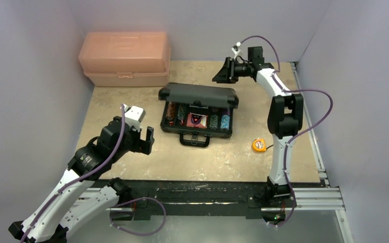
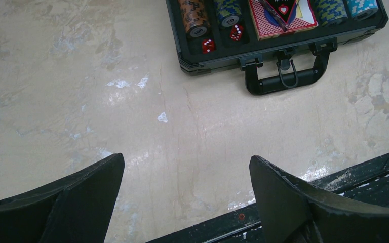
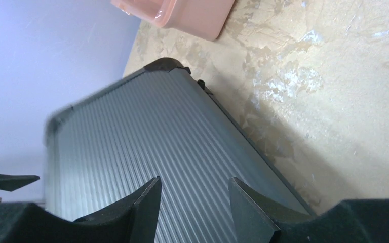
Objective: Pack up texas hold em set
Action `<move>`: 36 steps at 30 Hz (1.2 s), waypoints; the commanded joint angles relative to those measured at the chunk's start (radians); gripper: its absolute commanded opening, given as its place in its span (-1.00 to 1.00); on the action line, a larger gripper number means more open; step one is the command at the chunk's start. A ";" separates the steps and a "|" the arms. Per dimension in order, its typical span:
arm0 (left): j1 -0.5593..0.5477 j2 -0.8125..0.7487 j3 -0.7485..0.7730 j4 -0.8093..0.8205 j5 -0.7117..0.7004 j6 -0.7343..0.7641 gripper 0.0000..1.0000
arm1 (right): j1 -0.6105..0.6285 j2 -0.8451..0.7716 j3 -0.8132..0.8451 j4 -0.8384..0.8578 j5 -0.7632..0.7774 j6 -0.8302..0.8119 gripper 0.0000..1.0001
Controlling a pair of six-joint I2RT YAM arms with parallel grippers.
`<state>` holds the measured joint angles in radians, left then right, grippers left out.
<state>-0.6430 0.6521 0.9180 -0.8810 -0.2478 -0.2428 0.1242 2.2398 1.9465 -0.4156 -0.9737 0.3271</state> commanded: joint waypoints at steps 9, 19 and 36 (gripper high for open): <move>-0.003 0.014 0.010 0.024 -0.008 0.005 0.88 | 0.039 -0.166 -0.082 0.007 0.079 -0.055 0.13; -0.003 0.015 0.009 0.024 -0.011 0.005 0.88 | 0.045 -0.110 0.049 -0.042 0.385 0.008 0.49; -0.003 0.032 0.009 0.015 -0.032 -0.003 0.88 | 0.051 -0.105 -0.153 -0.036 0.444 -0.004 0.47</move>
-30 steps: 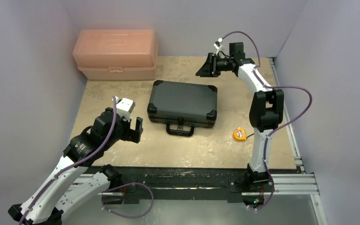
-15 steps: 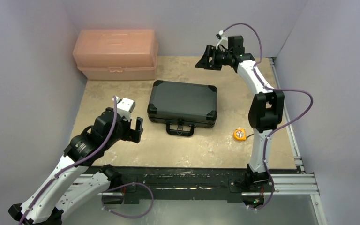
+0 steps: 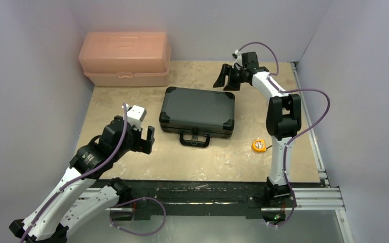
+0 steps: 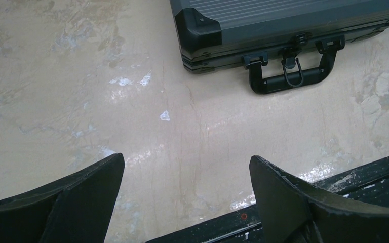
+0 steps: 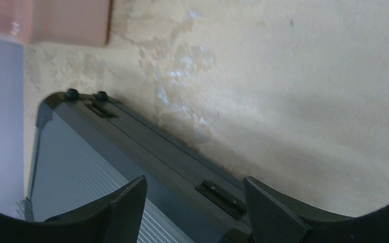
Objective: Pack up texas hold em set
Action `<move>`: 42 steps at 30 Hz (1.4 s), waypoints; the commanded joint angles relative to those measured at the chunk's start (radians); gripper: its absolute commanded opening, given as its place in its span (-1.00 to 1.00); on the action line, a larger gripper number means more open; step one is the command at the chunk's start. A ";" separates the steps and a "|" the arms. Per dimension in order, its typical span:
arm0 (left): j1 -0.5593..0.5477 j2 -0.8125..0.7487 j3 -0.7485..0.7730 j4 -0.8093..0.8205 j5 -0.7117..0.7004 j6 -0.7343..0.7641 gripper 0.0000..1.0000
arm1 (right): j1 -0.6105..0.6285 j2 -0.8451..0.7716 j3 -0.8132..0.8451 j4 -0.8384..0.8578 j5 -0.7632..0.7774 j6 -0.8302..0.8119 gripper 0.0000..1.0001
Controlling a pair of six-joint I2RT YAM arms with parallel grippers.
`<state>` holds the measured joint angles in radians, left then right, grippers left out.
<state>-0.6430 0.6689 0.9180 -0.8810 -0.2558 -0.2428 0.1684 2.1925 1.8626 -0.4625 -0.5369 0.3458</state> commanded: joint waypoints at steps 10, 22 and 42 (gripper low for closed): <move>-0.003 0.143 0.039 -0.016 -0.032 -0.183 0.85 | 0.045 -0.162 -0.315 0.119 -0.018 -0.005 0.46; -0.002 0.343 -0.094 0.287 0.069 -0.339 0.57 | 0.107 -0.214 -0.405 0.157 -0.029 0.007 0.45; 0.069 0.650 -0.086 0.552 0.125 -0.322 -0.66 | 0.183 -0.356 -0.631 0.285 -0.067 0.080 0.45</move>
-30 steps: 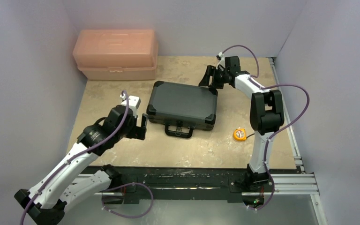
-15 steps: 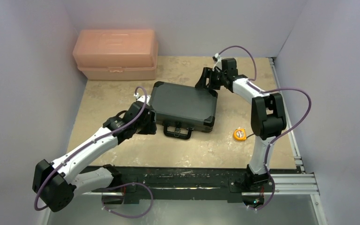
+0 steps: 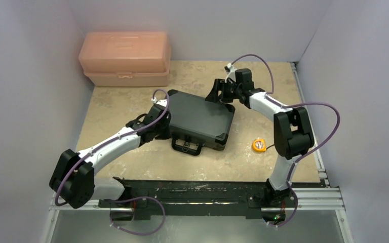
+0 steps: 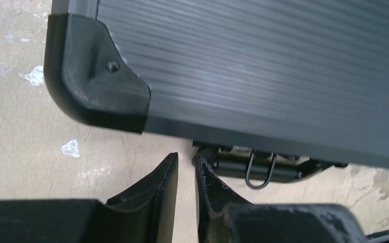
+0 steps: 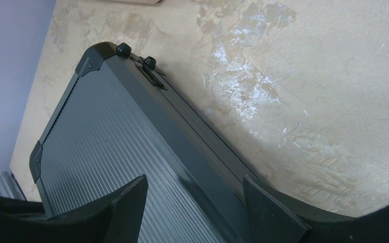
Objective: Pack up texas hold em set
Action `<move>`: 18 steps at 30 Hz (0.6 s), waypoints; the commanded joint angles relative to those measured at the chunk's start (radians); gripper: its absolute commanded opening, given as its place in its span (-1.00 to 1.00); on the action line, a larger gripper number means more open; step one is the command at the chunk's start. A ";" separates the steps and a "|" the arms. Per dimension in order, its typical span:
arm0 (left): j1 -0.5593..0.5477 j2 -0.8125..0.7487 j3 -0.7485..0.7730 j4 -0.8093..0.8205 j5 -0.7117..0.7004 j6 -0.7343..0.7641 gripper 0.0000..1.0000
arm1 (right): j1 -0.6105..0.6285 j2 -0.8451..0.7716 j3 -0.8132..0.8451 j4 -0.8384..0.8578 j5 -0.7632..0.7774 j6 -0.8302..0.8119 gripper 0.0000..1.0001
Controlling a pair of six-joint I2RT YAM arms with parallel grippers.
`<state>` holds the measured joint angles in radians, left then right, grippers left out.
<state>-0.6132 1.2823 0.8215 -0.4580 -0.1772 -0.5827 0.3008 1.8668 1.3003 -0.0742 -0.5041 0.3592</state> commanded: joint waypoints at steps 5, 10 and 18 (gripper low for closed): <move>0.089 0.136 0.038 0.189 0.109 0.052 -0.86 | 0.073 -0.046 -0.143 -0.040 -0.121 0.107 0.44; 0.095 0.212 0.083 0.215 0.131 0.094 -0.92 | 0.102 -0.094 -0.224 -0.009 -0.108 0.132 0.44; 0.095 0.292 0.193 0.203 0.139 0.158 -0.91 | 0.128 -0.206 -0.338 -0.012 -0.056 0.148 0.44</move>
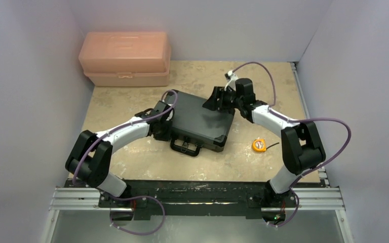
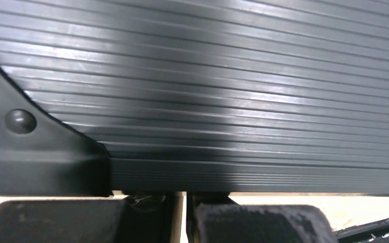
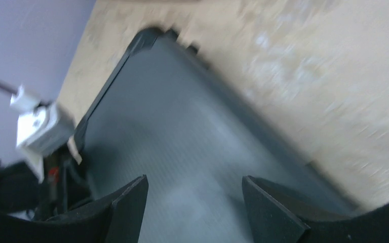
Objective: Pack up texas hold em set
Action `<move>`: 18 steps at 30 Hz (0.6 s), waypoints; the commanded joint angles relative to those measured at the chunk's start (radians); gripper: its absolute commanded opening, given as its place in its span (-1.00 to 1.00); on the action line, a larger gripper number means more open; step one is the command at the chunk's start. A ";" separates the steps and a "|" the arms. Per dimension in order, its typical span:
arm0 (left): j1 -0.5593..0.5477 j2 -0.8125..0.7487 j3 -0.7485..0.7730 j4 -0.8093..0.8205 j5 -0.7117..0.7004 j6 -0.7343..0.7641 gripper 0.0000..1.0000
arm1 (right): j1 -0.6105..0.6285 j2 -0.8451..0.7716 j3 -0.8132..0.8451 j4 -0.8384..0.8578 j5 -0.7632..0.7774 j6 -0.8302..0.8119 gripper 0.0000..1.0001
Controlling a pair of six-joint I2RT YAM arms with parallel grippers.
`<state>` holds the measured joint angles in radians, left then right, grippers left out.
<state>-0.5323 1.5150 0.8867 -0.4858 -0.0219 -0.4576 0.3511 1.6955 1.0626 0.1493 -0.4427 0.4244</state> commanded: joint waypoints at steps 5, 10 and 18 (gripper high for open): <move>0.015 0.137 0.214 0.226 0.006 0.043 -0.90 | 0.078 -0.098 -0.150 -0.245 -0.094 0.088 0.44; 0.014 0.220 0.326 0.212 0.017 0.066 -0.90 | 0.078 -0.135 -0.183 -0.261 -0.081 0.086 0.45; 0.013 0.338 0.492 0.209 0.076 0.124 -0.82 | 0.078 -0.177 -0.166 -0.323 -0.029 0.056 0.46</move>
<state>-0.5095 1.8057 1.2549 -0.4789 -0.0452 -0.3668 0.4187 1.5162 0.9188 0.0204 -0.5137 0.5003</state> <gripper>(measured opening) 0.070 0.725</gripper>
